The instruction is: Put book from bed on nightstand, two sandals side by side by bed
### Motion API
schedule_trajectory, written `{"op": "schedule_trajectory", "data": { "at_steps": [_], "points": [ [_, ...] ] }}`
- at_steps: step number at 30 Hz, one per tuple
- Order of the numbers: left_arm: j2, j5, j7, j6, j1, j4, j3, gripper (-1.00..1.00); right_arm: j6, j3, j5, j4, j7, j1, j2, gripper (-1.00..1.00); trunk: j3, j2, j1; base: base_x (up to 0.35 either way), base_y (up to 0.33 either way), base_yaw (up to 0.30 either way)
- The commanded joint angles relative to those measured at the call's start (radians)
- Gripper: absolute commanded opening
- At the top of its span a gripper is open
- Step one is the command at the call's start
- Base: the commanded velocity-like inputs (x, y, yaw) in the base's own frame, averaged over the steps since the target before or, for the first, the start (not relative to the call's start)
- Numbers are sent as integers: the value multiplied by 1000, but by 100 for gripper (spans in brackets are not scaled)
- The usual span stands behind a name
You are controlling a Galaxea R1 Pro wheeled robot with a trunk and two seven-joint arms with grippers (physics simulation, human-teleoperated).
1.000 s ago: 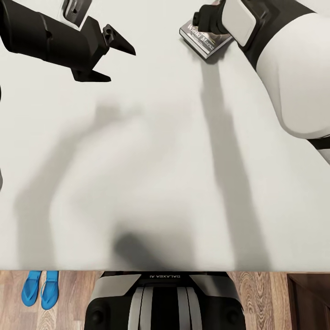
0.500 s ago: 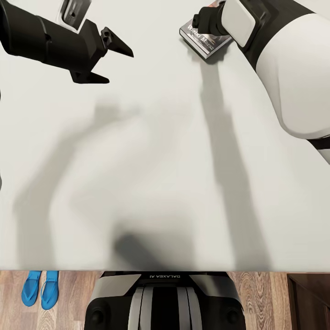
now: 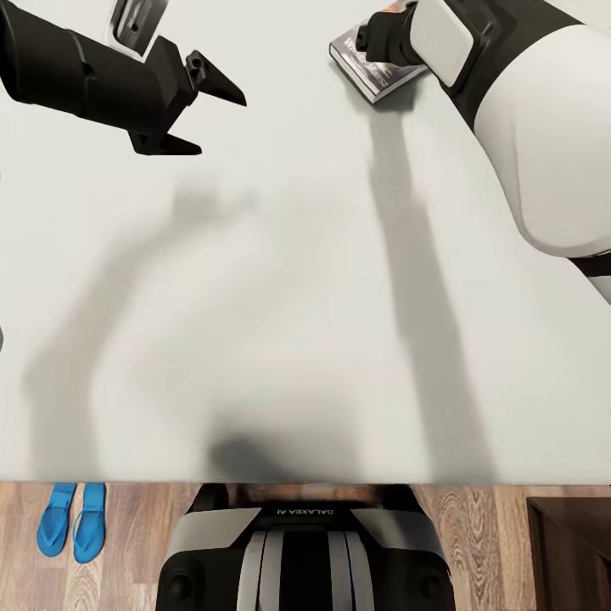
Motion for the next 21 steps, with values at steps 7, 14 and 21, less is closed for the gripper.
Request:
{"op": "schedule_trajectory", "data": {
  "at_steps": [7, 14, 21],
  "points": [
    [0, 5, 6, 8, -2, 0, 1, 100, 5, -17, 6, 26, -5, 0, 1, 100, -1, 0, 0, -86, -35, 0],
    [0, 5, 6, 8, -2, 0, 2, 100, 5, -15, 5, 26, -5, 0, 1, 100, -1, 0, 0, -13, -5, 0],
    [1, 5, 6, 8, -2, 0, 2, 100, 5, -15, 5, 26, -5, 0, 1, 100, -1, 0, 0, -70, -21, 0]
  ]
}}
